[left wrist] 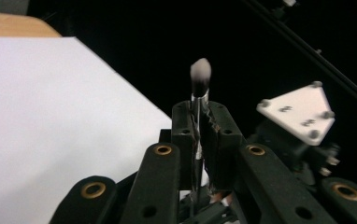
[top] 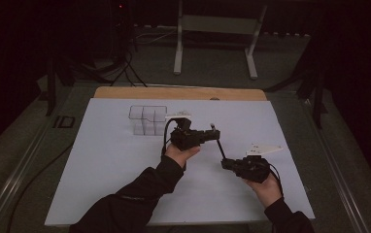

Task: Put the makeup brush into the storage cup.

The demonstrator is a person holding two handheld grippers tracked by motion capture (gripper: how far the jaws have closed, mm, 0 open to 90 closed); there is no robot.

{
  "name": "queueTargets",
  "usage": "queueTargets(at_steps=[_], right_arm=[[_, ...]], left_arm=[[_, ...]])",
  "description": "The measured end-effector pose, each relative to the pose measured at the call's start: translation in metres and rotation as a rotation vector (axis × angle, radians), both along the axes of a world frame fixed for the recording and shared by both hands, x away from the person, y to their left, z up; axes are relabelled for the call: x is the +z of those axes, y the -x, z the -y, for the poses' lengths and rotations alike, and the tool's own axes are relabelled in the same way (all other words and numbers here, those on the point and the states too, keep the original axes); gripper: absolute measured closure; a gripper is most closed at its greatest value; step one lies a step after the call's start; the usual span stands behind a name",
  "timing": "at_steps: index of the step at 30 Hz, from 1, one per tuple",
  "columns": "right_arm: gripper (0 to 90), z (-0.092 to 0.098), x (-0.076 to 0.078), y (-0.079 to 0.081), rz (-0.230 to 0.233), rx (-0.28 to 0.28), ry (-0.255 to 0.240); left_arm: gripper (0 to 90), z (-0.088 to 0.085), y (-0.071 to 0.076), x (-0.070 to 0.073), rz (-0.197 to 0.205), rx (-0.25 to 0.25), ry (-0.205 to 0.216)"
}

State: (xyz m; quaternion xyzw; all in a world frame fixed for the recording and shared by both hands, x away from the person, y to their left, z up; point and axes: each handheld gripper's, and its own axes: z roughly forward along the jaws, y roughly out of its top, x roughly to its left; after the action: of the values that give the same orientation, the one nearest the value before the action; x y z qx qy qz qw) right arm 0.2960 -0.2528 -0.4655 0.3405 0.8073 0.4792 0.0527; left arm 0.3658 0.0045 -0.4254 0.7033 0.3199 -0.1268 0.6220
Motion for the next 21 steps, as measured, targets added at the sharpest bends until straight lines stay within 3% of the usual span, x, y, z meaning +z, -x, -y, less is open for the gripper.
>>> queueTargets(at_steps=[2, 3, 5, 8, 17, 21], right_arm=[[81.2, 0.0, 0.0, 0.0, 0.002, -0.003, -0.004], [76.3, 0.0, 0.0, 0.0, 0.001, -0.004, -0.004], [62.9, 0.0, -0.002, 0.0, 0.011, -0.008, 0.001], [54.5, -0.002, -0.002, 0.001, 0.023, -0.01, 0.012], [38.4, -0.002, -0.001, 0.001, 0.03, -0.029, -0.004], [32.9, -0.002, 0.0, 0.002, 0.033, -0.037, -0.012]], left_arm=[[85.0, 0.001, 0.002, 0.002, 0.016, -0.001, -0.006], [85.0, 0.003, 0.006, 0.008, 0.061, -0.004, -0.014], [85.1, 0.003, 0.008, 0.013, 0.087, -0.003, -0.019], [85.1, 0.002, 0.01, 0.02, 0.128, 0.002, -0.034], [85.2, -0.011, 0.012, 0.036, 0.199, 0.022, -0.081], [85.2, -0.017, 0.012, 0.043, 0.213, 0.033, -0.095]])
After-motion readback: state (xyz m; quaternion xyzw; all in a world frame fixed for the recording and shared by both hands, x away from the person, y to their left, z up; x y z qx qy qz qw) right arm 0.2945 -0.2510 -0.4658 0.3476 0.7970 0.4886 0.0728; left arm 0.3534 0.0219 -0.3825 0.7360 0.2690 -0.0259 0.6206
